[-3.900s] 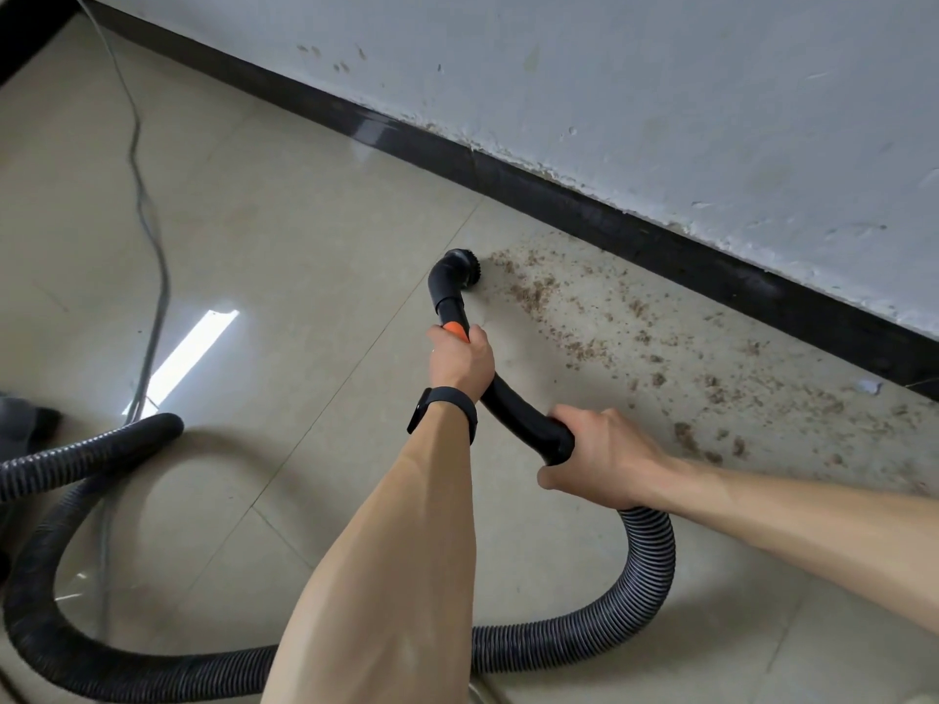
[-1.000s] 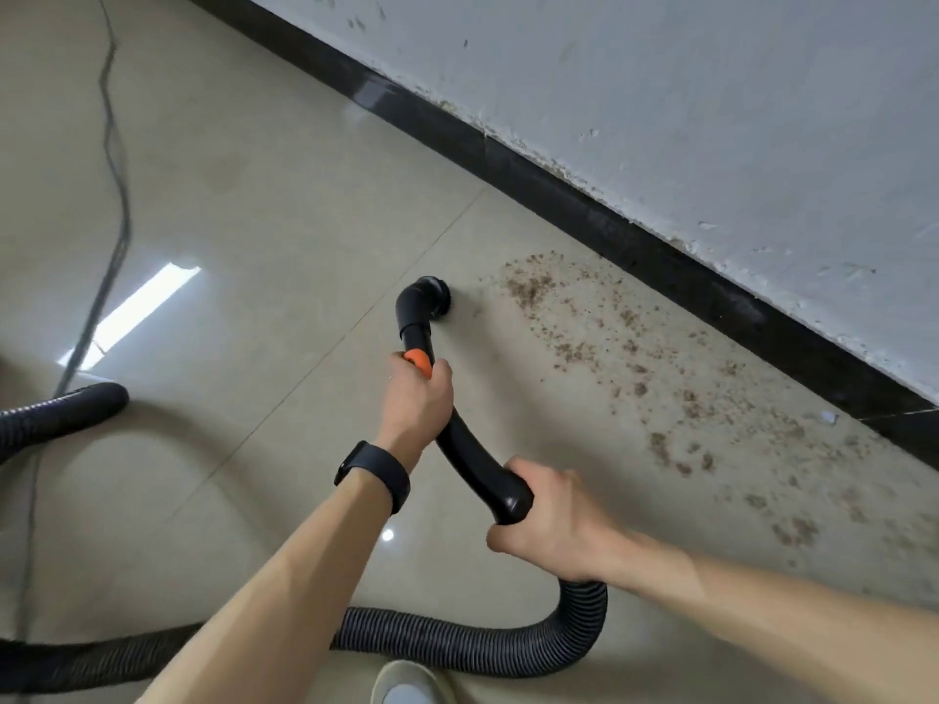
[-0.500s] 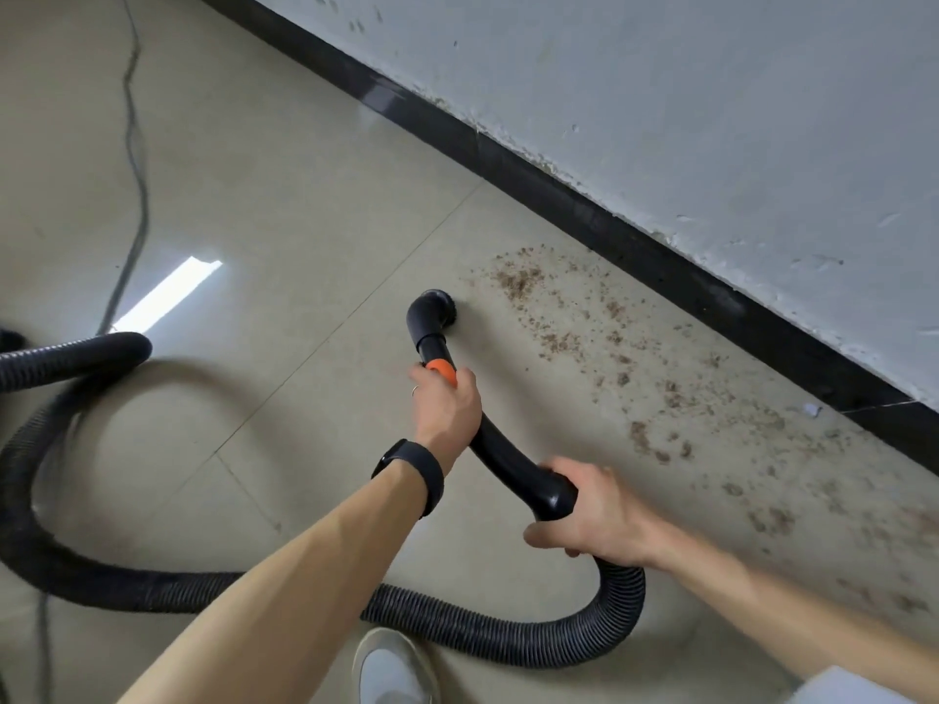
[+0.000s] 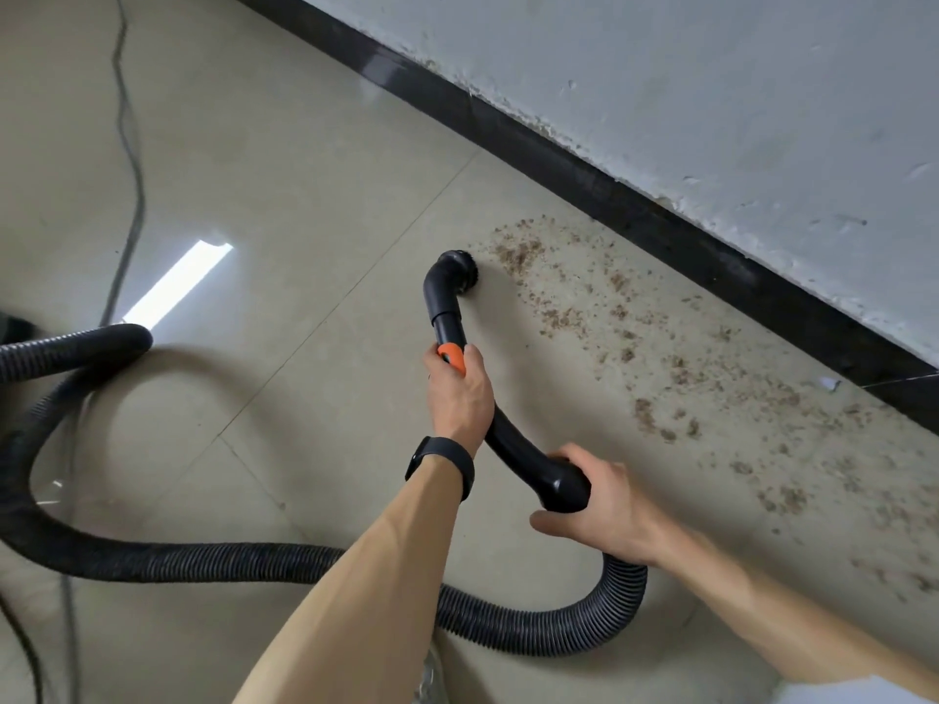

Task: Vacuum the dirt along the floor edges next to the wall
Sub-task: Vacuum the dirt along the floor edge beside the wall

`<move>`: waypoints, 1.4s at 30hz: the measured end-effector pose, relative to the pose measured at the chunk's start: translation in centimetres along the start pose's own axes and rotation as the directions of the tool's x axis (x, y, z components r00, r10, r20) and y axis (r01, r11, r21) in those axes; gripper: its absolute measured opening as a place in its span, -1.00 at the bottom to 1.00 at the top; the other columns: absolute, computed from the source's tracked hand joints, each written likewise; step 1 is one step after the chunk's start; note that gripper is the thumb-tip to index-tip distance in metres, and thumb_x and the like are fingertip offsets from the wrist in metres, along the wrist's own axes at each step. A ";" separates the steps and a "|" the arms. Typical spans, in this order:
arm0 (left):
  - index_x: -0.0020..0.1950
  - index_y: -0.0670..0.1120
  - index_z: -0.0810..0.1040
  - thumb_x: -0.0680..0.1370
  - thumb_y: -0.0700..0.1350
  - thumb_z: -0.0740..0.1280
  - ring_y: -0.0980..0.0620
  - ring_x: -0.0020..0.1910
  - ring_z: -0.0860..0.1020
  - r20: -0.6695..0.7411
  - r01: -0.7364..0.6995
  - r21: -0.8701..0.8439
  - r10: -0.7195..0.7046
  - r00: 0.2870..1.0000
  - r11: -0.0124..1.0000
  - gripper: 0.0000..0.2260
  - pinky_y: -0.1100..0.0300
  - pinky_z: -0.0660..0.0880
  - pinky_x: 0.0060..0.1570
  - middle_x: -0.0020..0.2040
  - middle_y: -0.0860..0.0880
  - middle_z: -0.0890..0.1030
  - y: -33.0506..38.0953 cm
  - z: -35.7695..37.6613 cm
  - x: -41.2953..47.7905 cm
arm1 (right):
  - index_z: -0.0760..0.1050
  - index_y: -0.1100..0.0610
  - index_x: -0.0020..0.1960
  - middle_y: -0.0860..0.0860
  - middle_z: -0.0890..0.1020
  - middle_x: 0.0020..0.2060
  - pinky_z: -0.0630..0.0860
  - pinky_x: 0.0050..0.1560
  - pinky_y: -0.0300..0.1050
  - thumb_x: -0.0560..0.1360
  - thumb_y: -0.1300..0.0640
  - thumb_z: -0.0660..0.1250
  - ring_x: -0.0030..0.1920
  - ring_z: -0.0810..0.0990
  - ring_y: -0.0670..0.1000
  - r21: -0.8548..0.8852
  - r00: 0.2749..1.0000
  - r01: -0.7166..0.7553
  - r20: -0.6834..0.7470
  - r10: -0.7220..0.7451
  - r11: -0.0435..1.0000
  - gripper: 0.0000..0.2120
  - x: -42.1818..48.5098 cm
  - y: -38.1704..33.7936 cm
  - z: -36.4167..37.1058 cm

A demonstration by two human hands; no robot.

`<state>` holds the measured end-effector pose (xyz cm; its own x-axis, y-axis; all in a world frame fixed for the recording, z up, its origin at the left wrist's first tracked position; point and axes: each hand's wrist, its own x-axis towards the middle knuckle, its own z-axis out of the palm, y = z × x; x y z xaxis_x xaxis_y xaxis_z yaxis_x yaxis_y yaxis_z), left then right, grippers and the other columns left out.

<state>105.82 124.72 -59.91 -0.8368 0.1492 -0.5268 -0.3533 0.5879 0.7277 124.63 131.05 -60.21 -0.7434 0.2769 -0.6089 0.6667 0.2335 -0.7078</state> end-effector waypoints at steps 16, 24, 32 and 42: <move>0.04 -0.01 0.30 0.61 0.00 0.18 -0.10 -0.25 0.52 0.120 -0.080 0.101 0.068 0.990 0.992 -0.89 -0.10 0.59 -0.12 -0.16 -0.09 0.46 3.7 0.4 3.5 | 0.51 -0.14 -0.01 -0.12 0.64 -0.23 0.44 -0.31 -0.31 0.29 -0.19 0.59 -0.24 0.61 -0.18 0.034 0.994 -0.012 -0.104 0.015 0.999 -0.61 3.2 -1.6 -0.7; 0.23 -0.09 0.29 0.63 -0.01 0.18 -0.04 -0.26 0.50 0.140 -0.122 0.188 0.097 0.985 0.975 -0.76 0.03 0.52 -0.20 -0.17 -0.04 0.47 4.2 1.5 4.1 | 0.53 -0.14 0.00 -0.08 0.68 -0.26 0.63 -0.28 -0.15 0.28 -0.14 0.57 -0.35 0.65 -0.15 0.143 0.994 -0.044 -0.091 0.058 0.989 -0.64 3.1 -1.3 -1.0; 0.26 -0.14 0.26 0.63 -0.04 0.17 -0.07 -0.26 0.49 0.164 -0.172 0.266 0.131 0.978 0.949 -0.73 0.06 0.47 -0.21 -0.16 -0.06 0.48 5.4 4.0 4.1 | 0.54 -0.06 -0.03 -0.01 0.70 -0.32 0.60 -0.34 -0.15 0.31 -0.05 0.59 -0.40 0.68 -0.04 0.282 0.992 -0.082 -0.070 0.106 0.956 -0.68 2.3 -1.1 -2.0; 0.25 -0.10 0.25 0.64 -0.02 0.18 -0.04 -0.26 0.50 0.178 -0.196 0.275 0.151 0.972 0.941 -0.75 0.10 0.44 -0.28 -0.13 -0.07 0.49 6.2 5.2 4.2 | 0.55 -0.03 -0.03 -0.10 0.65 -0.41 0.59 -0.32 -0.17 0.32 -0.06 0.59 -0.41 0.65 -0.07 0.341 0.992 -0.074 -0.073 0.105 0.937 -0.68 2.1 -1.4 -2.9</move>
<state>102.24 133.13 -59.86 -0.7924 0.3752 -0.4809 -0.0537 0.7425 0.6677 122.28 134.02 -59.47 -0.6634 0.3675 -0.6518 0.6613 -0.1195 -0.7405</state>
